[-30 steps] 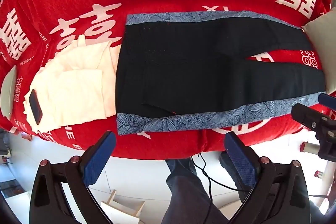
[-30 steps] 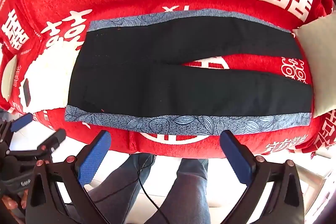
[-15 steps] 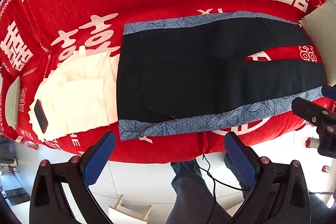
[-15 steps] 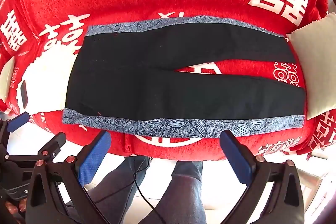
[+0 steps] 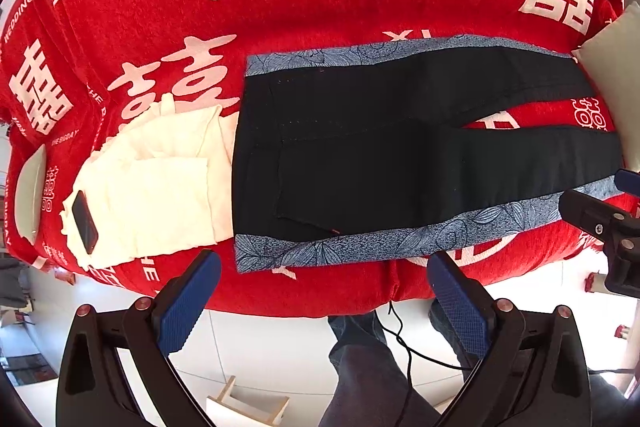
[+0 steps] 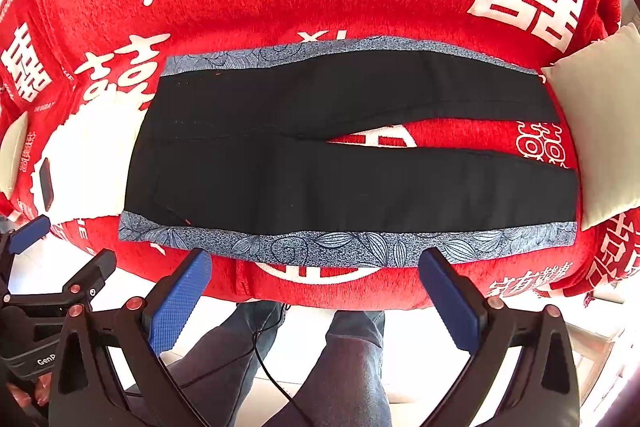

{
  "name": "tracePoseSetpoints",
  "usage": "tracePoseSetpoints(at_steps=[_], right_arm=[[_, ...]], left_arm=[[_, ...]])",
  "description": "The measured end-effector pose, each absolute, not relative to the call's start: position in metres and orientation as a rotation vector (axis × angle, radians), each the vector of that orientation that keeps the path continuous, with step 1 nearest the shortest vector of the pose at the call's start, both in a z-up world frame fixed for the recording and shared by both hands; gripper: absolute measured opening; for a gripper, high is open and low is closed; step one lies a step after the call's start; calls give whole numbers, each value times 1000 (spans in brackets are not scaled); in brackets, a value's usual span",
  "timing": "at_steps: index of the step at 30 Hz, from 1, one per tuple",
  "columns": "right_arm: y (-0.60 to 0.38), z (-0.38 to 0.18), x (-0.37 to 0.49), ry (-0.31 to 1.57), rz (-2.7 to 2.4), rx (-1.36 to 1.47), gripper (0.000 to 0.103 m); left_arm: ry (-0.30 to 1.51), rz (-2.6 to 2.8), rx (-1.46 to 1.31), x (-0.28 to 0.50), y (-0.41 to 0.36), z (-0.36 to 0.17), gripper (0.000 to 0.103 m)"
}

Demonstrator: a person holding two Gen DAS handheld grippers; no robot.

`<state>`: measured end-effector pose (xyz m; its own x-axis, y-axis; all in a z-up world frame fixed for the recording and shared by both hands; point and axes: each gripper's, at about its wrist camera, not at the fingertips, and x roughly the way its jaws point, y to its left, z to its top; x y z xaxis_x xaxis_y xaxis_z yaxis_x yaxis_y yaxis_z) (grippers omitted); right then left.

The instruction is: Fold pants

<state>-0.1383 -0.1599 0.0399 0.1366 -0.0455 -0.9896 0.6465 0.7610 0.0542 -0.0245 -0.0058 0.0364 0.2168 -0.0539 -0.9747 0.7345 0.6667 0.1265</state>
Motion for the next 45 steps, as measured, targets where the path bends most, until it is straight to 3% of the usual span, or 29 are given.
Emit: tracePoseSetpoints(at_steps=[45], right_arm=[[-174,43,-141,1321,-510,544,103]], left_arm=[[1178,-563,738,-36,-28,45,103]])
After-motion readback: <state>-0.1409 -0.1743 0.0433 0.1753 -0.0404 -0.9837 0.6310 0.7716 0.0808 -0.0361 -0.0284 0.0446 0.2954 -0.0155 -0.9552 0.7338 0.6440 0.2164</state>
